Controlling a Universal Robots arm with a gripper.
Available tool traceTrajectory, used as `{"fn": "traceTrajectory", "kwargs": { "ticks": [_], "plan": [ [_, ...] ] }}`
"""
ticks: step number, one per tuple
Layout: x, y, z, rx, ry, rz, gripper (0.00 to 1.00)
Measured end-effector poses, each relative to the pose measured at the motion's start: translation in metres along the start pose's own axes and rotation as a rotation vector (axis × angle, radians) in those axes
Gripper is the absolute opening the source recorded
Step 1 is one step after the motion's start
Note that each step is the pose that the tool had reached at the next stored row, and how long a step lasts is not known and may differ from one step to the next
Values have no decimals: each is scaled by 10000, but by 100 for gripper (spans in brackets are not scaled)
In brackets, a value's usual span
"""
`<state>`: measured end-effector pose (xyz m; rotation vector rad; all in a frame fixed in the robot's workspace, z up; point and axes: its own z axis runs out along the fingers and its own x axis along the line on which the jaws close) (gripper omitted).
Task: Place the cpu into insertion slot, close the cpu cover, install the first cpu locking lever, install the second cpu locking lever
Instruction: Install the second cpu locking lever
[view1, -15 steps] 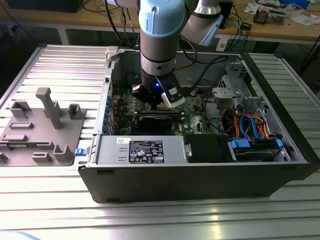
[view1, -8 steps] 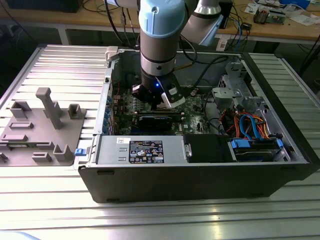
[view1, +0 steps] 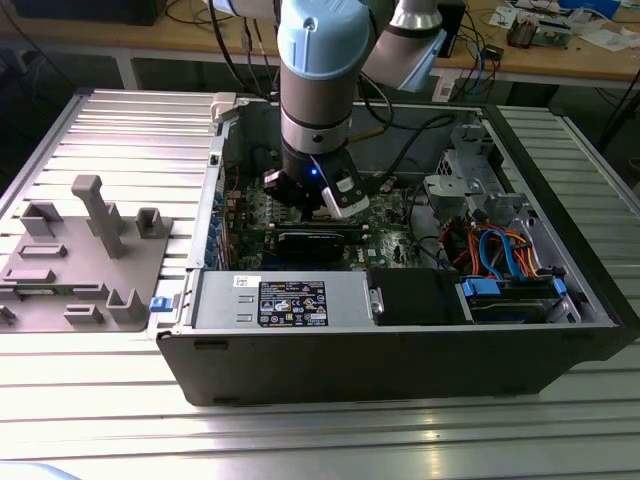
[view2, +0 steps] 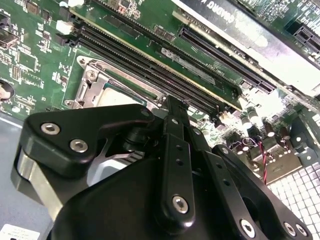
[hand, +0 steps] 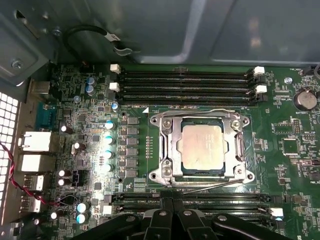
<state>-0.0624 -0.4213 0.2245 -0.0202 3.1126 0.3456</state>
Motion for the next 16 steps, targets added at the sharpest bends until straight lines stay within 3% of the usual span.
{"fn": "traceTrajectory", "kwargs": {
  "ticks": [6,7,11,16],
  "plan": [
    [54,-29,75,-275,-4,2,11],
    [55,-65,76,-367,-12,29,11],
    [64,-92,106,-645,-21,57,11],
    [85,-111,182,-719,-21,57,11]
  ]
}}
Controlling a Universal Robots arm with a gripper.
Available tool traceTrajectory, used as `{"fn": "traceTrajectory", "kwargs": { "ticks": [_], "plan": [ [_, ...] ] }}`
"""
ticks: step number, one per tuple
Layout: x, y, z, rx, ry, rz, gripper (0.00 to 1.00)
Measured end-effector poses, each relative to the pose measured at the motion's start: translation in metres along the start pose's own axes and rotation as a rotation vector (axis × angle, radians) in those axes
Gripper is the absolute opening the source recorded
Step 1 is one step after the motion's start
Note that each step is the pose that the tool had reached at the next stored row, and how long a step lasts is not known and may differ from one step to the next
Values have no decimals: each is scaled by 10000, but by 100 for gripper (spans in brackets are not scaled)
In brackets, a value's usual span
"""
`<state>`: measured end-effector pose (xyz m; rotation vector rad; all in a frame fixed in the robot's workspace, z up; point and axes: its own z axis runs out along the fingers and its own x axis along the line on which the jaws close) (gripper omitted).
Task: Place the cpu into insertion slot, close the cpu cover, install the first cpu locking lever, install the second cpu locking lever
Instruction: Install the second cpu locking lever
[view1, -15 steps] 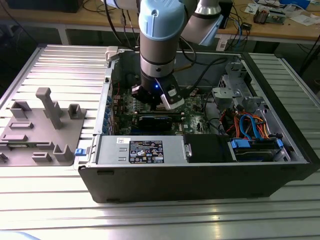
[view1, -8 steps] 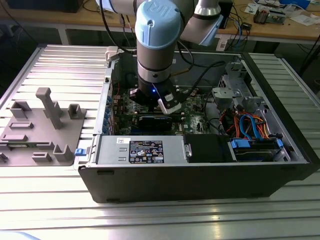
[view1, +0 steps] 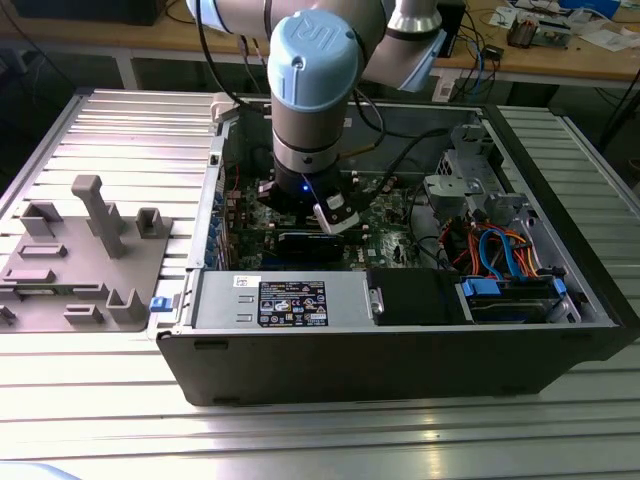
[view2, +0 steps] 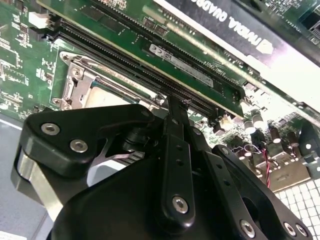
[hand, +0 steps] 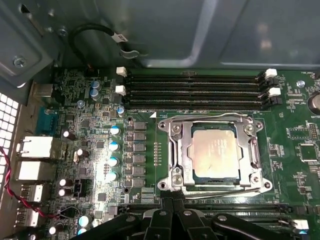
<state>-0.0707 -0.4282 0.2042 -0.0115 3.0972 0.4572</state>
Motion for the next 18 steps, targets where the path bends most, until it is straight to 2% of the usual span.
{"fn": "traceTrajectory", "kwargs": {
  "ticks": [1,6,8,11,14,18],
  "plan": [
    [3,-3,14,-78,-2,2,11],
    [8,-18,61,-246,-2,1,11],
    [19,-21,72,-387,-4,4,11],
    [29,-24,84,-525,-5,5,11],
    [32,-32,109,-605,-5,6,11],
    [38,-30,115,-617,-6,6,11]
  ]
}}
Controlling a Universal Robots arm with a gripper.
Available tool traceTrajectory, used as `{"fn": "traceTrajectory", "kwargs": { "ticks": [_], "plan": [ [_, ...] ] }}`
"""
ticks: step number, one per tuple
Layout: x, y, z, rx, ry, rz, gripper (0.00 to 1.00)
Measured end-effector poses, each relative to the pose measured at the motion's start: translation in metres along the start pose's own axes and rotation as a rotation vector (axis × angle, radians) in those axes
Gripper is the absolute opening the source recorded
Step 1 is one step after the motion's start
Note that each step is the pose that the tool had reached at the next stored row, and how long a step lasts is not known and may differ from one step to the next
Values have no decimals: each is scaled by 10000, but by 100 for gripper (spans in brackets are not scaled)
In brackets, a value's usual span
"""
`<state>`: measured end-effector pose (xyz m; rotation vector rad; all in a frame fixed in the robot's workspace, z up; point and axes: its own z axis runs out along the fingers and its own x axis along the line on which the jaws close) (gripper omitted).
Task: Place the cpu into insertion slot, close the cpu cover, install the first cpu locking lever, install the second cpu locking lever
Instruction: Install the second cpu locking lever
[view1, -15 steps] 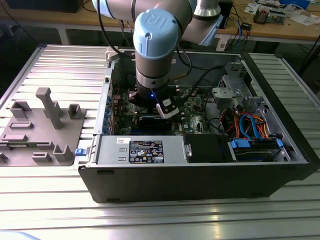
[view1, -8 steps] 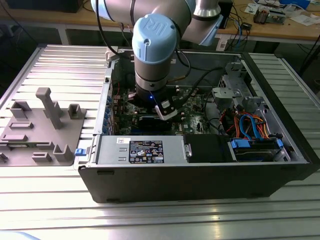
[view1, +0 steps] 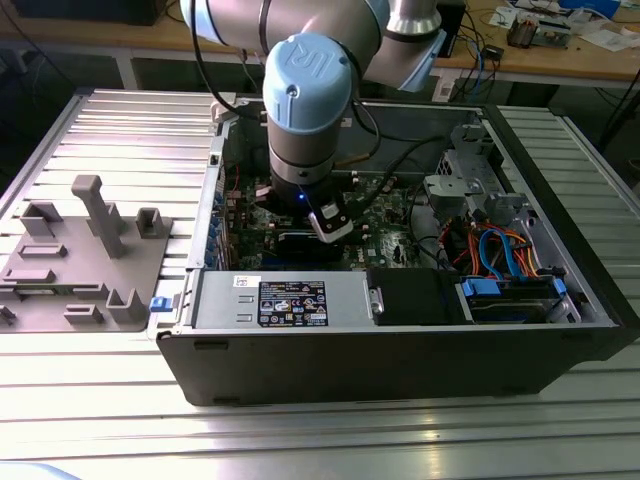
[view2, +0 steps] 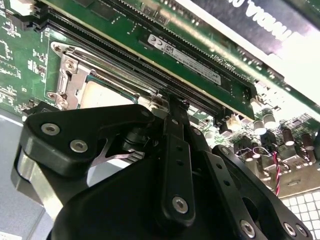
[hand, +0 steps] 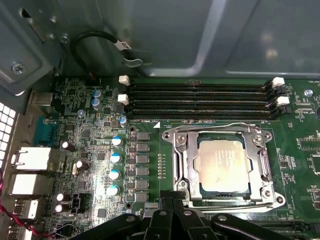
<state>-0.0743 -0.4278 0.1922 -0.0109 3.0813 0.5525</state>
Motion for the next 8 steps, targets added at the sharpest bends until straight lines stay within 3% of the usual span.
{"fn": "traceTrajectory", "kwargs": {
  "ticks": [8],
  "plan": [
    [45,7,-1,21,-84,-31,11]
  ]
}}
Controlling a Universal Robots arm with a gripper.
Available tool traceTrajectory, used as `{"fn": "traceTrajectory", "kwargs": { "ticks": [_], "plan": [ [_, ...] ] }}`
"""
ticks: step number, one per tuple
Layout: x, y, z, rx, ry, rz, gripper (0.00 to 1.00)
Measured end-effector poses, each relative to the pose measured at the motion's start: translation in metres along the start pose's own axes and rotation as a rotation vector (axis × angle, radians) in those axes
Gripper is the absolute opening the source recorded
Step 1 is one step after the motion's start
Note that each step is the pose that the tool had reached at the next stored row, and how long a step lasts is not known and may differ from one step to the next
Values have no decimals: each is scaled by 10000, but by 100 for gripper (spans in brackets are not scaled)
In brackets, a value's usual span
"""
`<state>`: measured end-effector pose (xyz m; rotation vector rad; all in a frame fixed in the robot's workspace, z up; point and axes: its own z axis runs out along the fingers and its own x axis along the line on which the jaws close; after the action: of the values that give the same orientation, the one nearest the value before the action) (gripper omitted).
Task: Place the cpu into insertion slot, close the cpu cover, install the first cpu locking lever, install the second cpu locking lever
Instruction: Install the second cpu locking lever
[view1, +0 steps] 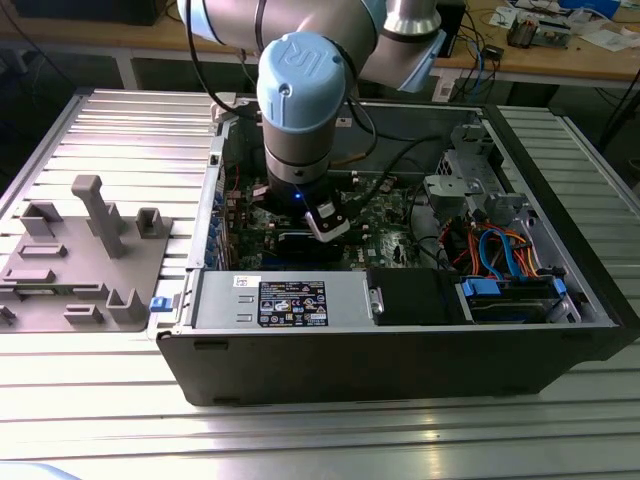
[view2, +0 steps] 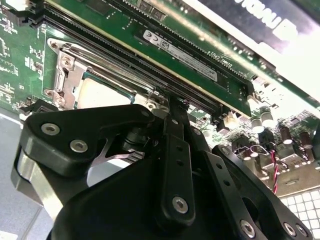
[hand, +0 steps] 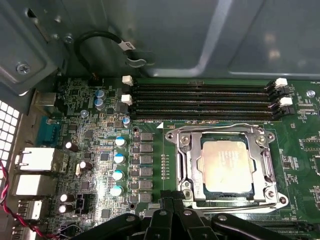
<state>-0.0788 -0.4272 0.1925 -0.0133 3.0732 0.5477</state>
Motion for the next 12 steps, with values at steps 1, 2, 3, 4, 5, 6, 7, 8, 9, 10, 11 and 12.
{"fn": "traceTrajectory", "kwargs": {
  "ticks": [1,2,3,4,5,6,7,8,9,10,11,12],
  "plan": [
    [4,0,0,0,-6,-3,11],
    [6,1,-2,3,-10,-4,11],
    [11,3,-9,9,-11,-4,11],
    [13,6,-17,13,-11,-5,11],
    [14,12,-27,11,-12,-6,11],
    [16,17,-39,18,-11,-5,11],
    [18,30,-75,33,-10,-5,11],
    [19,40,-100,43,-10,-5,11],
    [20,46,-115,51,-10,-5,11],
    [20,53,-134,62,-10,-5,11],
    [21,60,-150,71,-9,-5,11],
    [22,69,-171,81,-9,-6,11]
  ]
}}
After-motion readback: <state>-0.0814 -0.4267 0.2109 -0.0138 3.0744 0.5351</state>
